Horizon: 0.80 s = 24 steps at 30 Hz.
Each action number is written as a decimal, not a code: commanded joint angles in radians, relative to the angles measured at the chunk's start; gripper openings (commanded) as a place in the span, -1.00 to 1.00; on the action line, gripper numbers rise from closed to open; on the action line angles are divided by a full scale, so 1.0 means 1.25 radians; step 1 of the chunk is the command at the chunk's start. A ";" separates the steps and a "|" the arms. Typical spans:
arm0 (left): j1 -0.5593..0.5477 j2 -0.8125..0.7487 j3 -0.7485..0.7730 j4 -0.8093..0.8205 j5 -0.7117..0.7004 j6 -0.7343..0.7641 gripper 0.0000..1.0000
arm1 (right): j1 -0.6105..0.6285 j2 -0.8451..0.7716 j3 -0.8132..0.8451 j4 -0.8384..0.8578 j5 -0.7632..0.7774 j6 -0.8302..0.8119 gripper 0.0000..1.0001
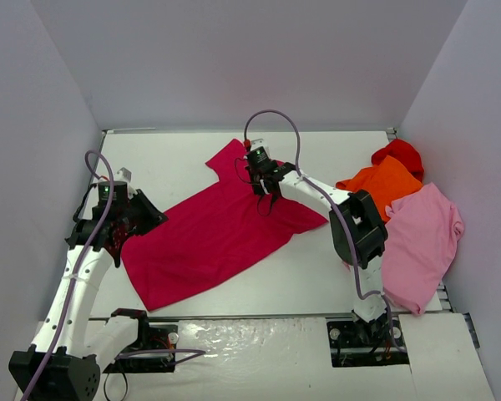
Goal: Fold and stack the t-shirts
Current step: Fold the flattened tshirt in 1/3 of the way
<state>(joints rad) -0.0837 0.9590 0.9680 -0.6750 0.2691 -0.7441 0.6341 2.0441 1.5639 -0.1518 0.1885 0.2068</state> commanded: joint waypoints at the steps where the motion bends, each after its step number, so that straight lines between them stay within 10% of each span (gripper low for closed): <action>1: 0.003 -0.018 0.022 0.030 0.007 -0.003 -0.80 | -0.006 -0.067 0.034 0.056 0.069 0.005 -1.00; 24: 0.003 -0.045 0.026 -0.001 -0.021 0.007 -0.80 | -0.094 0.011 0.104 0.081 0.049 0.055 -1.00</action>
<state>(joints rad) -0.0837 0.9180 0.9680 -0.7022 0.2542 -0.7406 0.5323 2.0214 1.6103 -0.0531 0.2889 0.2643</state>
